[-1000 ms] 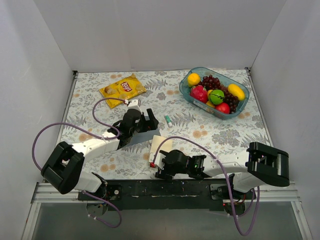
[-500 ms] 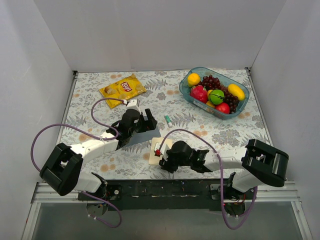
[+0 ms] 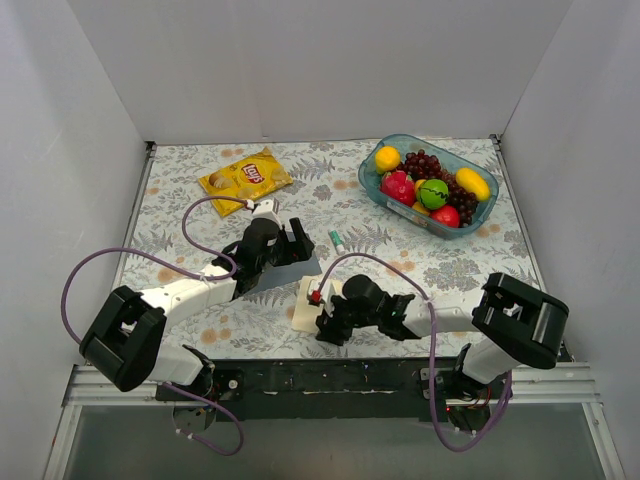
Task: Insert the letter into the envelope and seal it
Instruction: Fold the letter at the center of the board.
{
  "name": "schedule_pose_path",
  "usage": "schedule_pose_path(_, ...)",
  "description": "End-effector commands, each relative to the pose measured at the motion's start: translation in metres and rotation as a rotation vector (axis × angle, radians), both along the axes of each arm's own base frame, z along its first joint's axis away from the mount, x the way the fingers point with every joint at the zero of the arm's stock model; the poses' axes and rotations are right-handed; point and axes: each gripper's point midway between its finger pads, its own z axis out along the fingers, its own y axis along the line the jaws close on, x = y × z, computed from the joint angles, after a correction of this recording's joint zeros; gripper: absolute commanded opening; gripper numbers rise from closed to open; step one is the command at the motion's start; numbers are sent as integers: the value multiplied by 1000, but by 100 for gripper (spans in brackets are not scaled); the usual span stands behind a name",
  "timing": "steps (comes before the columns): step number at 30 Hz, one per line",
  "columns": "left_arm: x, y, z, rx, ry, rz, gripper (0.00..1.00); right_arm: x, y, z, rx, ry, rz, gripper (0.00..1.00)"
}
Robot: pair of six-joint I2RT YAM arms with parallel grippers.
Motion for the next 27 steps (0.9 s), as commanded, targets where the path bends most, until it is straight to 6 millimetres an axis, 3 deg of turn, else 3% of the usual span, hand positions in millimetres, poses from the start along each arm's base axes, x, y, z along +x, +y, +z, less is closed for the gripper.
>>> schedule_pose_path(1,-4,-2,8,-30,-16,-27,83,-12,-6,-17,-65,114,0,49)
schedule_pose_path(5,-7,-5,11,-53,-22,-47,83,-14,-7,-22,-75,148,-4,33)
schedule_pose_path(12,-8,-6,11,-55,-20,-56,82,-14,-6,-25,-86,176,2,17)
schedule_pose_path(16,-10,-7,12,-60,-18,-67,78,-10,-8,-27,-96,182,-10,3)
schedule_pose_path(19,-16,-7,11,-70,-17,-85,60,-7,-11,-29,-107,192,-27,1)
schedule_pose_path(20,-19,-8,11,-79,-13,-88,43,-5,-11,-29,-111,198,-39,1)
schedule_pose_path(23,-31,-9,12,-110,1,-122,24,0,-14,-31,-126,218,-73,1)
schedule_pose_path(24,-35,-10,13,-123,1,-134,14,0,-15,-32,-127,219,-74,1)
schedule_pose_path(27,-48,-10,4,-135,32,-165,0,4,-16,-31,-122,223,-91,1)
